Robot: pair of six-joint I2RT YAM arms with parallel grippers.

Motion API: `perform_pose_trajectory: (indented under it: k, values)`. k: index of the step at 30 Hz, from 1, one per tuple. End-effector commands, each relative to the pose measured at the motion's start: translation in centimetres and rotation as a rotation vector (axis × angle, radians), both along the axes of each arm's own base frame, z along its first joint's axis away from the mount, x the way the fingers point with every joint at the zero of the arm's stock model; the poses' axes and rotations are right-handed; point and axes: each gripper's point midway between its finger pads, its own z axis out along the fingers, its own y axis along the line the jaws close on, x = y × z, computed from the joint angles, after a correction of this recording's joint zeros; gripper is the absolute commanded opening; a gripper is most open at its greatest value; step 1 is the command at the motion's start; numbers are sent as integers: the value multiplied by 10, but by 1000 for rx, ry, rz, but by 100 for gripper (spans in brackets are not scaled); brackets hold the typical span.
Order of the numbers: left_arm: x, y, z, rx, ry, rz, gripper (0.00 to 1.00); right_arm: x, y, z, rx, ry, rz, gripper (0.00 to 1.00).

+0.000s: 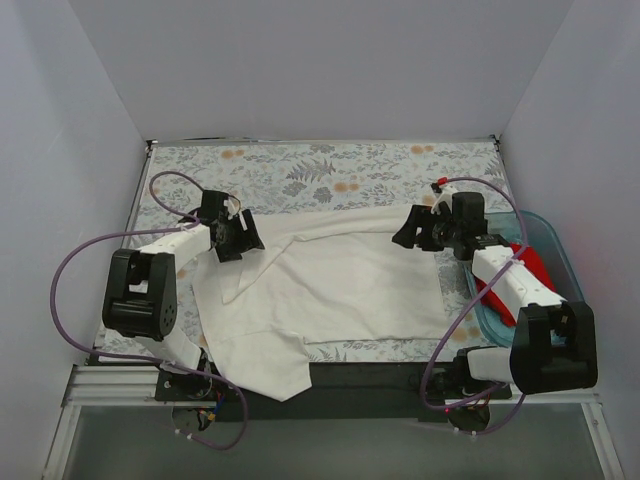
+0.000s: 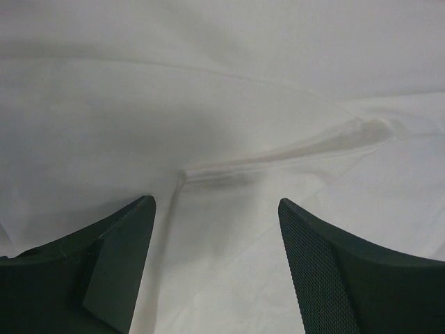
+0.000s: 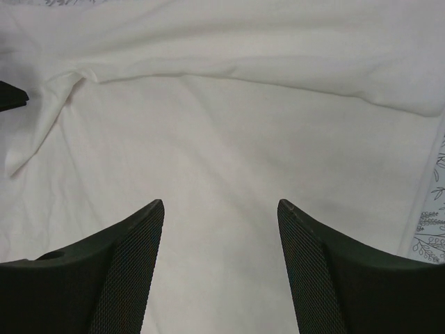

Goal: Fold and stack the t-shirts
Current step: Fold the tshirt

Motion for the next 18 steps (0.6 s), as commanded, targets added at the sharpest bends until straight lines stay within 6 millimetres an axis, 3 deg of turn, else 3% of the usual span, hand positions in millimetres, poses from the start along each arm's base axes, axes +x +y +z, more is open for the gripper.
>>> perform_pose_trajectory:
  k: [1,10,18]
  values:
    - [-12,-14,-4,-27,24,-57,69,-6,8,6,23,-28,28,73]
    - [-41,-32,-3,-64,68,-100,58,-9,8,10,28,-38,23,73]
    - [-65,-63,26,-109,0,-190,51,-12,8,10,27,-43,23,73]
